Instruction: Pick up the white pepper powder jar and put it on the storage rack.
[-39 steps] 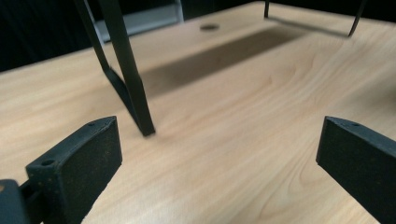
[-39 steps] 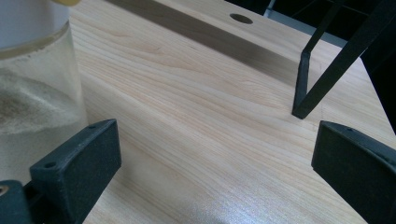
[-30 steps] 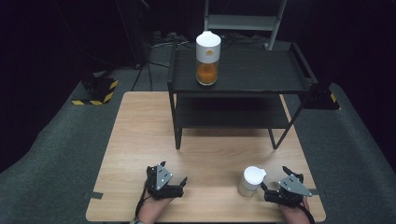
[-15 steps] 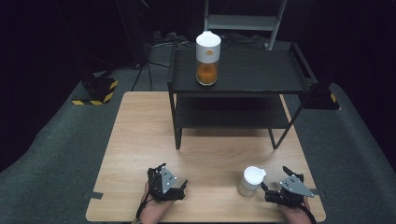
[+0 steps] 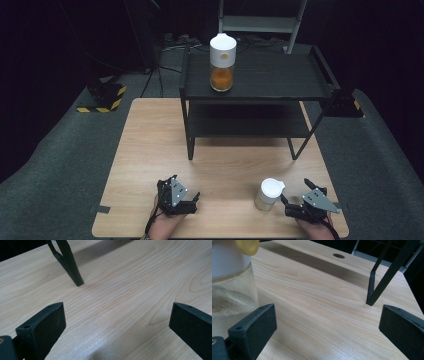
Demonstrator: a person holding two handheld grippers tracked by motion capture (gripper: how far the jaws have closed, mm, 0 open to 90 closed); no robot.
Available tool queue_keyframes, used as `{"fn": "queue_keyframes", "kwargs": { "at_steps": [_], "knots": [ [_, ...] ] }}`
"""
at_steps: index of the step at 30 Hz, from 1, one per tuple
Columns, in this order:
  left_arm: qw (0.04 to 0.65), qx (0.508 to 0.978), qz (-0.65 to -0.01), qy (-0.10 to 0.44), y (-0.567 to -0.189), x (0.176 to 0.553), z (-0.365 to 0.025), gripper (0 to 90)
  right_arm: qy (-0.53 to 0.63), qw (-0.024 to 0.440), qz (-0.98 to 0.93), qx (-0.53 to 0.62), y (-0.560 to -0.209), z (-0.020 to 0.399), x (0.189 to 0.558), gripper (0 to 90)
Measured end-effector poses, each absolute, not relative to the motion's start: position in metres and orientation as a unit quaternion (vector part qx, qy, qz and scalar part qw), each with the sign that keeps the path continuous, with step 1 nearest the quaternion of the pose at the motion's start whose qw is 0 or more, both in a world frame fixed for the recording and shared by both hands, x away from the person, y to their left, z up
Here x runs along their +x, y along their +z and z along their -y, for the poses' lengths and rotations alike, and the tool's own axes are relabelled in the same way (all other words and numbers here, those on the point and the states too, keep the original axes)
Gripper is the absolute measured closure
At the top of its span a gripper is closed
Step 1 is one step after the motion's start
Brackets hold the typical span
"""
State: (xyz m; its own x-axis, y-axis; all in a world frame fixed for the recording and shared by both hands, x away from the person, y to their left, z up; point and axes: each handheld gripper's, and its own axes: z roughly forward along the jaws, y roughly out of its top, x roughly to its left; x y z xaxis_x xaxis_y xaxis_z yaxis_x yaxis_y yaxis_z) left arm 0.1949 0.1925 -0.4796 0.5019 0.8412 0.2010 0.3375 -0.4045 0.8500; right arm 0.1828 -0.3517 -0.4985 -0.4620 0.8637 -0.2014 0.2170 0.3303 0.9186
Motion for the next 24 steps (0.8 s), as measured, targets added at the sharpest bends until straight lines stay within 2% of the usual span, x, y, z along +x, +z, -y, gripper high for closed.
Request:
{"fn": "queue_keyframes", "kwargs": {
  "at_steps": [5,24],
  "knots": [
    [0.387,0.777,-0.374,0.326,-0.48,0.194,-0.191,1.0,0.452,0.357,-0.724,0.378,-0.496,0.356,0.18,0.6],
    [0.387,0.778,-0.372,0.327,-0.48,0.194,-0.19,1.0,0.504,0.383,-0.677,0.375,-0.476,0.362,0.155,0.0]
  ]
}}
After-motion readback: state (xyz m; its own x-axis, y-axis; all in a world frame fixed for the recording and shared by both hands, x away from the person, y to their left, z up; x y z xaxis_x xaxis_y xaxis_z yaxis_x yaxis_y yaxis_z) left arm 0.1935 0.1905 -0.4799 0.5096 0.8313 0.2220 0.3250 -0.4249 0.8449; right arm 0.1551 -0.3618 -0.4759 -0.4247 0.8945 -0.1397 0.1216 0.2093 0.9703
